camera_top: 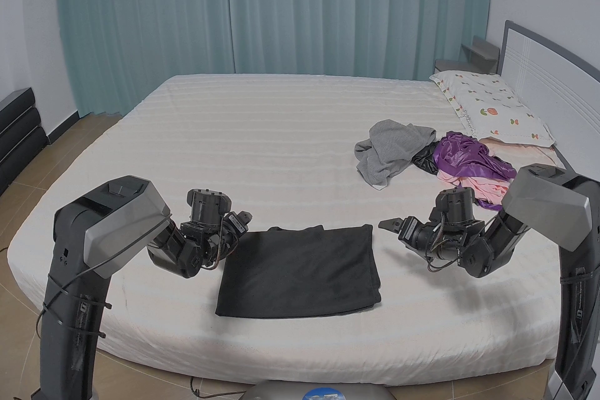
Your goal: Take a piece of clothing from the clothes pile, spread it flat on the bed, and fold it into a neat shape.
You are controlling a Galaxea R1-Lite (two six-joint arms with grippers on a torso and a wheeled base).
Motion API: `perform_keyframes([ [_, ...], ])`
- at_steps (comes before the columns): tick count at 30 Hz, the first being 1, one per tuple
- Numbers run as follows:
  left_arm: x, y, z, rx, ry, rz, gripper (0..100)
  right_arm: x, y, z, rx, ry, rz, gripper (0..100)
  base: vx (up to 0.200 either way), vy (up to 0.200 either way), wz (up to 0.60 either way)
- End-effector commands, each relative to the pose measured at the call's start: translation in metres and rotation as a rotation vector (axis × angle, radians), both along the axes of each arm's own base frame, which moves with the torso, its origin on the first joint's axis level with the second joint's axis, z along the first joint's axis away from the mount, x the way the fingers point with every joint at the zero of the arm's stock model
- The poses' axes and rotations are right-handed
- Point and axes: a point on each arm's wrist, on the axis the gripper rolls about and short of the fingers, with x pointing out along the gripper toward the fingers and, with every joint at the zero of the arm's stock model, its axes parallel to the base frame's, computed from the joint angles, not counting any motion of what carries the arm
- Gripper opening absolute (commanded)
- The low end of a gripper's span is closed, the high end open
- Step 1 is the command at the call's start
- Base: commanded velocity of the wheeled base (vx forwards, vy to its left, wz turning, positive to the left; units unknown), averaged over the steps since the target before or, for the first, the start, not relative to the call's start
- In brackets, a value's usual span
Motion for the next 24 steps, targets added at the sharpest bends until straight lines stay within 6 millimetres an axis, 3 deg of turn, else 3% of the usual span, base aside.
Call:
perform_keyframes([
  [1, 0.008, -0.001, -0.020, 0.028, 0.024, 0.003, 100, 0.013, 0.017, -0.011, -0.004, -0.007, 0.016, 100, 0.000, 0.000, 0.00],
  [6, 0.014, -0.002, -0.020, 0.028, 0.034, 0.005, 100, 0.017, 0.022, -0.018, -0.007, -0.017, 0.015, 100, 0.000, 0.000, 0.00],
  [7, 0.015, -0.003, -0.021, 0.027, 0.034, 0.005, 0, 0.019, 0.023, -0.019, -0.012, -0.019, 0.009, 100, 0.000, 0.000, 0.00],
  [16, 0.018, 0.000, -0.021, 0.044, 0.006, 0.058, 0, 0.041, 0.031, -0.022, -0.022, -0.019, -0.001, 100, 0.000, 0.000, 0.00],
  [24, 0.018, 0.002, -0.020, 0.018, -0.002, 0.078, 0, 0.056, 0.052, -0.030, -0.021, -0.012, 0.028, 100, 0.000, 0.000, 0.00],
])
